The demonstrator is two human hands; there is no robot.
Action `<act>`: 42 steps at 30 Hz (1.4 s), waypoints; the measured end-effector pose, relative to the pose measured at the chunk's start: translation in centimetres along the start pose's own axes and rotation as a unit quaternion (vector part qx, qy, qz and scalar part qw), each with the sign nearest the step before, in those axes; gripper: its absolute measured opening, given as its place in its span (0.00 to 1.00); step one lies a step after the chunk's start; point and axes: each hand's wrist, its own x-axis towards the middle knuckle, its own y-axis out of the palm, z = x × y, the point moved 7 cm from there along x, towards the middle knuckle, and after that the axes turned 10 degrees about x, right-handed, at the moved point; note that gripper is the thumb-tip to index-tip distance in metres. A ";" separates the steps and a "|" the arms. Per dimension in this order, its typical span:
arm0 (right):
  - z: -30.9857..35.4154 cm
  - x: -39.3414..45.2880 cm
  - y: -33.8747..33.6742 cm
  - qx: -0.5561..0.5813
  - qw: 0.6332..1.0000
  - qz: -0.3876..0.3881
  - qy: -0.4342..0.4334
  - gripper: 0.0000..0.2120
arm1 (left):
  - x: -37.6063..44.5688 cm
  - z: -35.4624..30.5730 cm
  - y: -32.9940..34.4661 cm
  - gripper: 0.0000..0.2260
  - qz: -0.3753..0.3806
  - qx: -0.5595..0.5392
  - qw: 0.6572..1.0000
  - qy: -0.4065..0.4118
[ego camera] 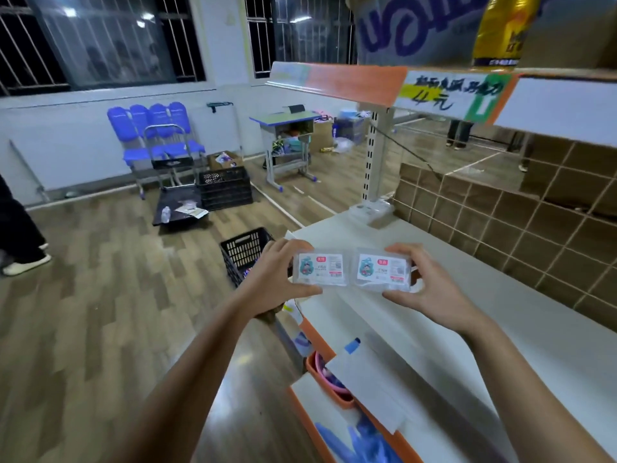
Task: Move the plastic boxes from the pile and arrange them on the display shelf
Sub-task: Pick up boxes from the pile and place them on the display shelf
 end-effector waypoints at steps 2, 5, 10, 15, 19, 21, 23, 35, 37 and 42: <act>-0.6 2.2 1.1 0.001 1.000 -0.009 0.007 0.29 | 1.9 2.0 0.3 0.32 0.010 -0.003 1.000 0.012; -1.5 5.4 2.7 -0.002 0.999 -0.037 0.022 0.30 | 5.4 5.3 0.7 0.33 0.023 -0.005 0.999 0.037; -2.2 9.3 4.8 -0.008 0.992 -0.105 0.066 0.28 | 11.1 9.9 0.8 0.32 0.068 -0.015 0.994 0.087; -3.0 11.9 6.3 -0.016 0.982 -0.158 0.107 0.29 | 15.5 12.4 1.2 0.32 0.105 -0.033 0.985 0.133; -4.5 13.0 6.7 -0.029 0.972 -0.179 0.148 0.28 | 18.0 13.1 3.0 0.31 0.132 -0.067 0.976 0.160; -5.5 13.5 6.6 -0.038 0.968 -0.187 0.161 0.28 | 19.2 13.4 4.1 0.31 0.149 -0.075 0.972 0.167; -6.7 14.3 6.6 -0.047 0.965 -0.191 0.174 0.28 | 20.5 13.7 5.3 0.31 0.157 -0.072 0.969 0.174; -14.8 20.0 6.0 -0.072 0.946 -0.187 0.254 0.31 | 26.9 15.8 9.8 0.30 0.187 -0.075 0.966 0.163; -15.7 20.3 5.9 -0.080 0.939 -0.199 0.269 0.31 | 27.3 15.9 10.4 0.28 0.192 -0.090 0.964 0.162; -16.9 21.4 6.1 -0.116 0.929 -0.205 0.286 0.32 | 28.1 16.2 11.7 0.27 0.210 -0.107 0.956 0.178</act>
